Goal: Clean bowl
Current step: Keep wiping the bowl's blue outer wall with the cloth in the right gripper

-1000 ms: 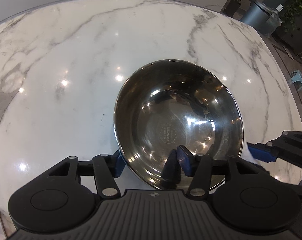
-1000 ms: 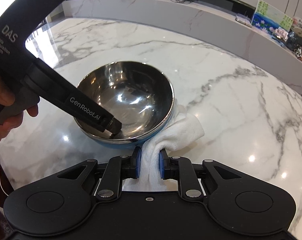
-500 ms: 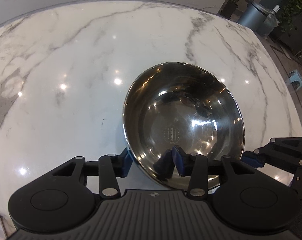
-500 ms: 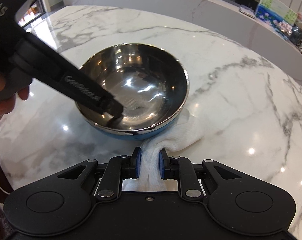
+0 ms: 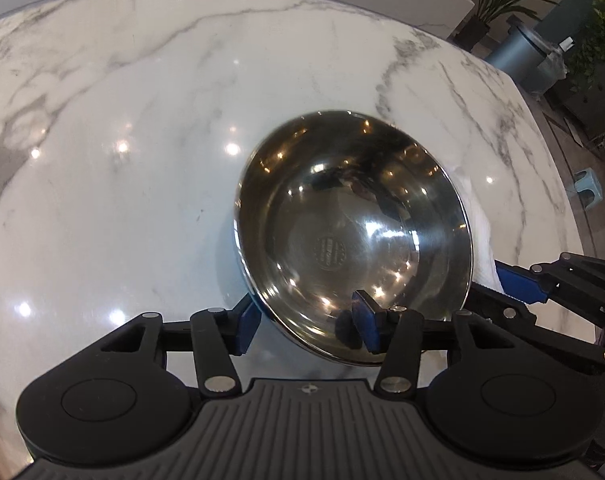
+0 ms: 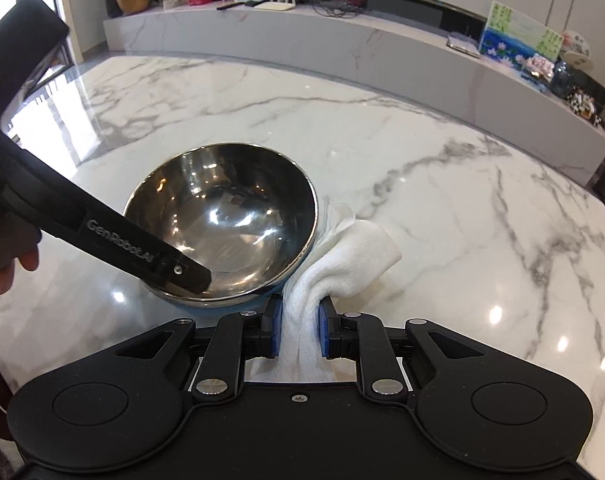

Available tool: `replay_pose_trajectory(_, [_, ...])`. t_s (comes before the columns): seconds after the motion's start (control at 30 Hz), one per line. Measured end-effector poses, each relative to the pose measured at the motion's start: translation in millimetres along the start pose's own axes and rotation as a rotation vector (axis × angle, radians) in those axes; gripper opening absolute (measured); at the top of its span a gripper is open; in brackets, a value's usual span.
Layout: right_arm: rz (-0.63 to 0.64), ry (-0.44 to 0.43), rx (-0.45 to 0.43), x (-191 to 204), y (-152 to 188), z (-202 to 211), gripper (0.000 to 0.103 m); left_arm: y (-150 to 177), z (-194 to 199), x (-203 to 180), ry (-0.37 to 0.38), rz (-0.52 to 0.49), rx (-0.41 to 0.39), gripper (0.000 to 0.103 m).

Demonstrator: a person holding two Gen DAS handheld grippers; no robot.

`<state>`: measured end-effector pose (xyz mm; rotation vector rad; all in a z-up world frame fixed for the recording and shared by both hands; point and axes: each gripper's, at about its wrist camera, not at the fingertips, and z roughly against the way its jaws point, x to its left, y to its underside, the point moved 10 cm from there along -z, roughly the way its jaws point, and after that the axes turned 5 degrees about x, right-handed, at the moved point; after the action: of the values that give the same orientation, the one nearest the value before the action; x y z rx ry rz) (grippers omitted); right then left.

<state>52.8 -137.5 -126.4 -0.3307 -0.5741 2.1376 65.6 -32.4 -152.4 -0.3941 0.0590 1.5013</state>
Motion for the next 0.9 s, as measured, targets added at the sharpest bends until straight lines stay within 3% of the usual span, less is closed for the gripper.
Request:
replay_pose_trajectory(0.5, [0.109,-0.067,0.068,30.8,11.8,-8.9,0.016,-8.6,-0.3,1.6,-0.055,-0.06,-0.034,0.045])
replay_pose_trajectory(0.9, [0.053,-0.018,0.015,11.6,5.1,-1.0,0.016,-9.9,0.0,1.6,-0.053,-0.08,-0.041,0.041])
